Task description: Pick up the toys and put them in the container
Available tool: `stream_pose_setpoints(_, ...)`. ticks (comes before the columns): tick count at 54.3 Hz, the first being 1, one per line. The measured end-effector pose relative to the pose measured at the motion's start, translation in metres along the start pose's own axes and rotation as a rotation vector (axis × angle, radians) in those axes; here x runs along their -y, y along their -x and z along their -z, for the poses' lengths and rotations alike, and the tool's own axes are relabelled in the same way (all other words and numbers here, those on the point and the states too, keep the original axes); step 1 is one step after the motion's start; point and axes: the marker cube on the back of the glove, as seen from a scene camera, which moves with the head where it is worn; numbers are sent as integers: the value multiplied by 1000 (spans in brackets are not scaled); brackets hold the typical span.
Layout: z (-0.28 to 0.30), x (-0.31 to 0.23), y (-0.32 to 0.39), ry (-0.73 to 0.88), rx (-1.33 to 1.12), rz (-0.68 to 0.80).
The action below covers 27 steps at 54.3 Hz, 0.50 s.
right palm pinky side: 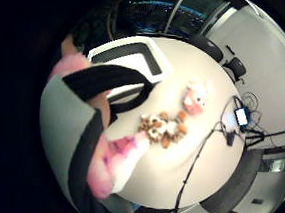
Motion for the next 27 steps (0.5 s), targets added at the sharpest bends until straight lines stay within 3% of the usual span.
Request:
stream_pose_setpoints(11,-71,84,17,95,-191,-53)
stream_pose_setpoints(17,-80,98,20,119,29,-32)
stream_pose_setpoints(22,-90,100,21,147,16,-45)
stream_pose_setpoints(27,-100,94,17,276,76,-77)
